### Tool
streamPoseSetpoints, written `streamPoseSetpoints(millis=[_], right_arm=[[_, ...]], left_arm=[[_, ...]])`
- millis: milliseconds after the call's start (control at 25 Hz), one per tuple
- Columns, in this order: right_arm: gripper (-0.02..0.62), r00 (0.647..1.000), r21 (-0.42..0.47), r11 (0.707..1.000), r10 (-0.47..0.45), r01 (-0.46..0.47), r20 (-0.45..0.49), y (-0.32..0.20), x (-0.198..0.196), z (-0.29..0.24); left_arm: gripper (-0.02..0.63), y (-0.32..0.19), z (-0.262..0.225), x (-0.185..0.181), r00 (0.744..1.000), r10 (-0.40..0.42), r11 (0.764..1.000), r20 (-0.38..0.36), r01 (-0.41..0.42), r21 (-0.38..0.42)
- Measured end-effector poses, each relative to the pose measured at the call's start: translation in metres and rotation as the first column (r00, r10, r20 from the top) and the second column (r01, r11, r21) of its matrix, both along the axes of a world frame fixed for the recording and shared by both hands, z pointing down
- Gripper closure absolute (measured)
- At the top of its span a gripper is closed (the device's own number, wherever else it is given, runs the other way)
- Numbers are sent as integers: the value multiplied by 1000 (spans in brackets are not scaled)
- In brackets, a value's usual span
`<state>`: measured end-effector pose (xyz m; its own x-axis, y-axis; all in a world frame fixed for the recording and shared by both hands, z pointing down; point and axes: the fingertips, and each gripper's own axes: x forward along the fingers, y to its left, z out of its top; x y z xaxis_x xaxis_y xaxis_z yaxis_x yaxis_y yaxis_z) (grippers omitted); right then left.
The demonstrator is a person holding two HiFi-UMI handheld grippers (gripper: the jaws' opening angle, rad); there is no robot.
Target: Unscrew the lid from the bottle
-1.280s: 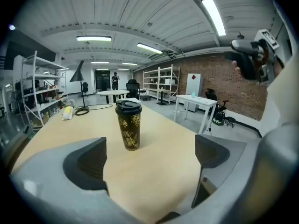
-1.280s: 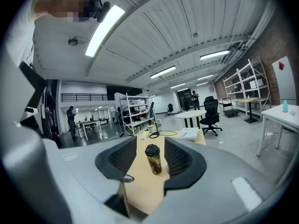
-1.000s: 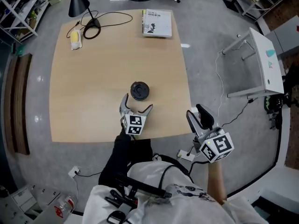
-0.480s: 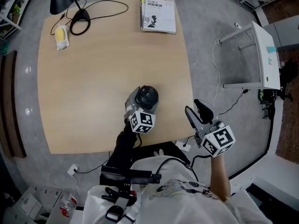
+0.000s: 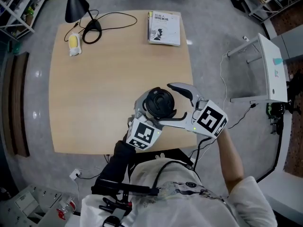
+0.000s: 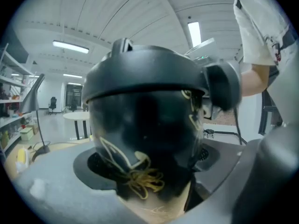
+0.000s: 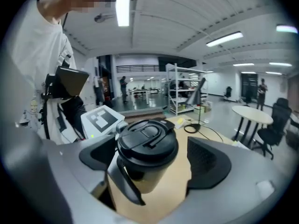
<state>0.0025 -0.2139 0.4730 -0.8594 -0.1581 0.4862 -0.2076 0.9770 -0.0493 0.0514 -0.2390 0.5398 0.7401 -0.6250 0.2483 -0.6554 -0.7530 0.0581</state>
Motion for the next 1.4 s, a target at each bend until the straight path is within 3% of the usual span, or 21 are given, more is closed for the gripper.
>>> streamPoseSetpoints(millis=[160,240,320,400,440,480,520,560,640,680,720,800,880,960,1000,1080,1200,1240,1280,1320,1400], right_arm=[[127,975,110,970,-221,216,37,30,-4,-51],[127,924,136,920,-378,368,58,51,8,-74],[127,804,147,802,-591,579,60,78,26,-93],[127,633,120,639,-769,760,89,102,46,-110],[127,575,88,585,-810,806,114,110,52,-117],[125,563,48,572,-816,819,134,113,55,-121],[91,596,15,604,-790,797,142,111,56,-125],[33,661,2,669,-734,743,155,105,57,-130],[6,811,9,842,-522,540,265,87,56,-151],[6,861,5,908,-400,420,316,80,55,-158],[6,895,8,946,-308,323,323,77,54,-157],[6,938,72,972,-235,224,256,77,41,-144],[16,940,171,957,-267,234,211,80,20,-143],[126,898,248,899,-407,362,165,93,10,-150],[138,861,266,855,-491,446,134,102,10,-152],[141,747,259,742,-658,619,97,124,14,-159],[141,489,208,503,-864,839,117,159,22,-171],[138,437,182,456,-889,871,137,165,22,-175],[130,440,149,461,-885,875,153,164,20,-176],[97,500,115,519,-851,847,158,158,17,-176],[40,706,88,722,-690,686,158,132,10,-176]], left_arm=[[166,27,-62,28,991,130,991,-38,-128,47],[166,46,-84,42,976,213,975,-42,-210,67],[166,70,-106,59,948,316,947,-42,-312,83],[166,93,-128,78,911,404,914,-82,-397,85],[165,101,-135,84,901,419,908,-116,-412,80],[164,105,-139,88,901,408,913,-146,-402,69],[164,104,-139,88,915,370,929,-161,-367,50],[164,100,-135,83,940,304,952,-154,-304,24],[164,82,-122,63,991,106,994,-85,-107,-4],[163,72,-117,50,999,-5,1000,-37,5,9],[163,63,-115,37,995,-102,994,9,102,36],[161,55,-119,20,976,-204,976,70,197,92],[161,57,-128,19,979,-187,976,85,176,126],[163,66,-140,29,994,-94,986,64,84,142],[163,73,-146,34,999,-19,989,44,13,151],[164,96,-160,41,984,177,969,20,-177,172],[164,137,-174,49,904,427,890,6,-421,175],[164,144,-177,50,885,464,874,-15,-455,171],[164,146,-179,50,879,475,871,-43,-463,166],[164,143,-179,48,885,460,882,-67,-446,154],[163,126,-172,35,928,363,928,-81,-353,117]])
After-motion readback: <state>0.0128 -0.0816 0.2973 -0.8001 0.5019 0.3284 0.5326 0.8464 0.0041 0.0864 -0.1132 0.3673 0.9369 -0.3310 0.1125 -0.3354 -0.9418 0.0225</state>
